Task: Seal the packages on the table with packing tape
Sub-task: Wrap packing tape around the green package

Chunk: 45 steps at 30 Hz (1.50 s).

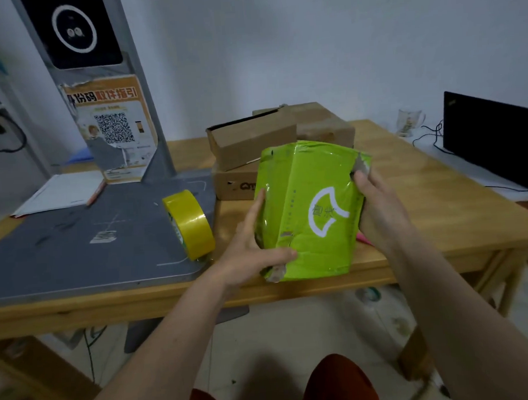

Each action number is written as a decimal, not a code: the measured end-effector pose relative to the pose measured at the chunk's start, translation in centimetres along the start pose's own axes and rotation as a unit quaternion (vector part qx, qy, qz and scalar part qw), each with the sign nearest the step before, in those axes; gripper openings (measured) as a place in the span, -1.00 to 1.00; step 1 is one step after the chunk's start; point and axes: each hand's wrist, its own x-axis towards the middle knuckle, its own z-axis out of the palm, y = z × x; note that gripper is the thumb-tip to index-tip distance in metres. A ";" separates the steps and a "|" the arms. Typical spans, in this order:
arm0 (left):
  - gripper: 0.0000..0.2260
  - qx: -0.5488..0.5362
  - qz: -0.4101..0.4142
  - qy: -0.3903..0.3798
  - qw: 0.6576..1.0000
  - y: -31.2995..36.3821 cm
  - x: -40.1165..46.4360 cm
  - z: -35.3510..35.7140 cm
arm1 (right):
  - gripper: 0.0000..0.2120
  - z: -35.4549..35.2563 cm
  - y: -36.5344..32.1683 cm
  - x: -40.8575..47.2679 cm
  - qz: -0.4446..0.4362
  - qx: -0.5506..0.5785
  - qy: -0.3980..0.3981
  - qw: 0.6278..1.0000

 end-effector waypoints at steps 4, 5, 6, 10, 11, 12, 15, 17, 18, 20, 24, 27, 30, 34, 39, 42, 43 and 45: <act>0.32 0.142 -0.011 0.006 0.990 0.6 0.3 1.0 | -0.78 0.4 -0.5 -0.2 -0.042 -0.059 0.068 0.995; 0.32 0.200 0.006 0.042 0.979 0.9 0.5 1.3 | -0.76 0.7 -0.9 -0.2 -0.046 -0.076 0.083 0.993; 0.32 0.283 0.034 0.094 0.954 1.4 0.7 1.7 | -0.71 1.1 -1.4 -0.4 -0.036 -0.066 0.097 0.992; 0.22 0.564 0.229 0.255 0.751 2.5 1.8 1.8 | -0.54 1.3 -4.7 -1.6 0.014 0.063 0.006 0.998; 0.15 0.586 0.279 0.266 0.713 2.6 2.0 1.7 | -0.56 1.2 -5.6 -2.1 0.029 0.087 -0.028 0.995; 0.10 0.603 0.317 0.272 0.680 2.7 2.2 1.7 | -0.60 0.9 -6.2 -2.2 0.041 0.094 -0.034 0.994; 0.02 0.637 0.389 0.281 0.603 2.4 2.4 1.4 | -0.80 -0.1 -7.1 -2.7 0.042 -0.008 -0.006 0.999; -0.02 0.654 0.422 0.284 0.560 2.2 2.1 1.2 | -0.80 -0.7 -7.4 -2.9 0.059 -0.058 0.004 0.997; -0.07 0.658 0.437 0.281 0.545 2.1 2.0 1.0 | -0.77 -0.9 -7.4 -2.8 0.078 -0.066 -0.003 0.995; -0.16 0.657 0.468 0.261 0.530 2.3 1.8 0.6 | -0.66 -1.2 -6.8 -2.5 0.128 -0.066 -0.017 0.989; 0.02 0.620 0.440 0.154 0.631 3.8 1.1 0.3 | -0.50 -0.9 -5.3 -1.6 0.153 0.012 0.003 0.988; 0.15 0.373 0.284 0.188 0.863 7.0 0.5 -0.3 | -0.65 -0.4 -4.5 -0.7 0.091 0.131 -0.022 0.987; 0.22 -0.011 0.060 0.139 0.988 10.7 1.2 -3.4 | -0.65 0.8 -4.0 0.1 0.064 0.225 -0.078 0.969; -0.07 -0.094 -0.051 -0.039 0.993 11.6 1.2 -7.4 | -0.63 2.9 -3.0 1.6 0.047 0.217 -0.090 0.971; -0.76 -0.126 -0.076 0.052 0.988 10.8 2.4 -10.5 | -0.63 7.0 -1.9 4.0 0.031 0.160 -0.129 0.978; -0.94 -0.288 -0.067 0.149 0.943 10.5 2.6 -14.7 | -0.28 9.8 -1.0 5.5 0.066 0.109 -0.121 0.984; -0.98 -0.323 -0.075 0.182 0.926 10.3 2.6 -16.1 | -0.18 10.3 -0.4 6.0 0.083 0.098 -0.107 0.986; -0.88 -0.343 -0.118 0.246 0.899 9.3 2.9 -18.5 | -0.22 10.8 1.2 6.8 0.095 0.077 -0.091 0.988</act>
